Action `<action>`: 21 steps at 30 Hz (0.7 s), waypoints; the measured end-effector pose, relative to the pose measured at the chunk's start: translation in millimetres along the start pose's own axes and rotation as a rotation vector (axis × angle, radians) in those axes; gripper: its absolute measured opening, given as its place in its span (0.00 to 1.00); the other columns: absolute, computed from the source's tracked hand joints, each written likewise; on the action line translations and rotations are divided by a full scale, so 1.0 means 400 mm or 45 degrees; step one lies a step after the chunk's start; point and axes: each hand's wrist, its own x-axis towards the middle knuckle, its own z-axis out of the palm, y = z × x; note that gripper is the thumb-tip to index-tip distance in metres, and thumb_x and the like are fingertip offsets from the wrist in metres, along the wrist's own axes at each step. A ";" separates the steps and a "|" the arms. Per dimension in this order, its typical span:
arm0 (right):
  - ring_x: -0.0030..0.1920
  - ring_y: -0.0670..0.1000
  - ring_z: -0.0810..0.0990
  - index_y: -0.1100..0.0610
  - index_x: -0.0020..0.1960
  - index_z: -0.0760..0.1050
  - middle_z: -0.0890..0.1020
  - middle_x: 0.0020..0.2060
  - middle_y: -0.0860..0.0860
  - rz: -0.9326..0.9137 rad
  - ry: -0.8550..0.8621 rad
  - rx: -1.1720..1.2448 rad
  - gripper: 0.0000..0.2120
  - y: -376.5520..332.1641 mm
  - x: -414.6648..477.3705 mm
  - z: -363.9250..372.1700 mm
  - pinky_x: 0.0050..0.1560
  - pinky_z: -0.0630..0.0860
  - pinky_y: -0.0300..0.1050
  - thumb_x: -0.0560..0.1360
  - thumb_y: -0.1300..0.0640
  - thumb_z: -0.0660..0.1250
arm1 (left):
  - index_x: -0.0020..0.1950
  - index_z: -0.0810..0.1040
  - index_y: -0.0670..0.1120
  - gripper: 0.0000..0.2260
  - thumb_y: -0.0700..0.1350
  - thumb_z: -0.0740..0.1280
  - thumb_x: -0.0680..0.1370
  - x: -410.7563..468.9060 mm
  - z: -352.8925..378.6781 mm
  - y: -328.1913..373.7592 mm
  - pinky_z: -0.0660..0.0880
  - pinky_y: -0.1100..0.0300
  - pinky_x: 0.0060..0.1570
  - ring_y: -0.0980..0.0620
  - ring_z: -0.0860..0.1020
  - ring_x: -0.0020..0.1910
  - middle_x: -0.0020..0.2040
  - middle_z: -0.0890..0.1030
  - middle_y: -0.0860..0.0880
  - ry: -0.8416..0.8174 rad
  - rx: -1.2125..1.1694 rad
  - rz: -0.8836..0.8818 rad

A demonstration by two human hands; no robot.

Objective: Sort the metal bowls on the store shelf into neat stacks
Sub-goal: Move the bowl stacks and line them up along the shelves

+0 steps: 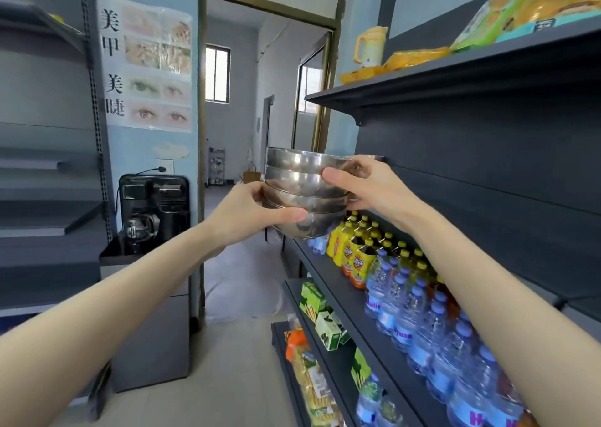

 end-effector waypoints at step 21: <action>0.47 0.49 0.84 0.54 0.58 0.74 0.83 0.50 0.50 0.113 0.151 0.016 0.21 0.463 0.799 -0.109 0.48 0.81 0.44 0.69 0.46 0.73 | 0.54 0.81 0.46 0.24 0.54 0.78 0.62 0.923 0.044 -0.402 0.76 0.62 0.52 0.55 0.82 0.49 0.47 0.85 0.53 -0.140 0.000 0.065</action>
